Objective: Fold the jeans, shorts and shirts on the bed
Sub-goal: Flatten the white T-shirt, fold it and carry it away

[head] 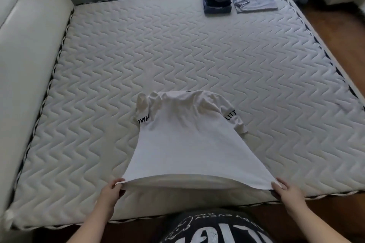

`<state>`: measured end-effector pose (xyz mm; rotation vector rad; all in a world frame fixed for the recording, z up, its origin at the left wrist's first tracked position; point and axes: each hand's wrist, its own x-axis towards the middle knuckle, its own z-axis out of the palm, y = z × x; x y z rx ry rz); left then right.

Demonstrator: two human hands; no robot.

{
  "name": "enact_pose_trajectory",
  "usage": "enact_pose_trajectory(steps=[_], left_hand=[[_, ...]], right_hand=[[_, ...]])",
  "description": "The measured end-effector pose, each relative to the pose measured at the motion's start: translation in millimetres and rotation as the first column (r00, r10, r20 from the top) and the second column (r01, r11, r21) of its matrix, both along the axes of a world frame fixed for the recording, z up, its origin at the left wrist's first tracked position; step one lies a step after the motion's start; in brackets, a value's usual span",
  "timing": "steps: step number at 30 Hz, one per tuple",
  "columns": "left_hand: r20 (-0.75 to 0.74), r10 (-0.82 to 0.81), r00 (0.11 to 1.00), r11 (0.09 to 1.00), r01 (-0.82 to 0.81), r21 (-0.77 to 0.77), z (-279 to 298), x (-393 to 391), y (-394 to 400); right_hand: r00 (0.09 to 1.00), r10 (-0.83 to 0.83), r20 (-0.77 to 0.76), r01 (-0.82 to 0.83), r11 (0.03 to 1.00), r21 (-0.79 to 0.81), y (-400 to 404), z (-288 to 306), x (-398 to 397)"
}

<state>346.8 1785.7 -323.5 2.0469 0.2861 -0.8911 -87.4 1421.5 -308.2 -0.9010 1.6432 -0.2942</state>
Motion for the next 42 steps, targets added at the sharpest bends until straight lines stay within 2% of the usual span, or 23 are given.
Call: enact_pose_trajectory(steps=[3, 4, 6, 8, 12, 15, 18, 22, 24, 28, 31, 34, 36, 39, 42], left_hand=[[-0.160, -0.025, 0.987, 0.999, 0.020, -0.030, -1, -6, 1], [-0.174, -0.031, 0.984, 1.000, 0.029, -0.010, -3, -7, 0], [-0.095, 0.003, 0.996, 0.999, 0.002, 0.052, -8, -9, -2], [-0.039, 0.056, 0.998, 0.994, -0.052, 0.099, -12, -11, -4], [-0.202, 0.194, 0.960, 0.975, -0.167, 0.146, -19, -11, -7], [-0.220, 0.170, 0.960, 0.981, -0.145, 0.126, -13, 2, -33], [-0.130, 0.108, 0.986, 0.994, -0.107, 0.018, 11, 43, -98], [0.018, 0.138, 0.990, 0.968, -0.131, -0.213, 78, 133, -213], [0.130, 0.152, 0.980, 0.949, -0.108, -0.296, 125, 185, -263], [0.272, 0.222, 0.936, 0.881, -0.072, -0.468, 242, 286, -340], [0.306, 0.286, 0.908, 0.799, -0.049, -0.600, 333, 344, -380], [0.300, 0.342, 0.891, 0.720, -0.044, -0.692, 411, 375, -408], [0.293, 0.323, 0.900, 0.665, 0.005, -0.747, 449, 386, -421], [0.306, 0.268, 0.913, 0.637, 0.070, -0.768, 477, 391, -435], [0.249, 0.279, 0.927, 0.636, 0.016, -0.772, 467, 382, -442]], right_hand=[[0.993, 0.043, -0.106, -0.034, 0.996, 0.085, 4, -3, -2], [0.988, 0.073, -0.136, -0.059, 0.992, 0.108, 6, -4, -1], [0.982, 0.111, -0.156, -0.086, 0.984, 0.155, 6, -10, 0], [0.987, 0.067, -0.143, -0.034, 0.975, 0.221, 7, -19, -1], [0.984, -0.067, -0.163, 0.115, 0.946, 0.302, 2, -33, -3], [0.977, -0.196, -0.080, 0.211, 0.922, 0.324, -15, -32, 33], [0.952, -0.285, 0.114, 0.240, 0.922, 0.304, -66, -15, 104], [0.868, -0.298, 0.397, 0.246, 0.953, 0.178, -181, 51, 228], [0.823, -0.226, 0.521, 0.221, 0.973, 0.073, -242, 105, 285], [0.760, -0.032, 0.649, 0.202, 0.961, -0.189, -343, 236, 363], [0.704, 0.086, 0.705, 0.227, 0.913, -0.338, -389, 336, 397], [0.567, 0.161, 0.808, 0.289, 0.880, -0.377, -407, 415, 409], [0.534, 0.225, 0.815, 0.302, 0.850, -0.432, -412, 448, 409], [0.477, 0.203, 0.855, 0.343, 0.853, -0.394, -431, 460, 403], [0.536, 0.144, 0.832, 0.321, 0.876, -0.359, -442, 438, 398]])
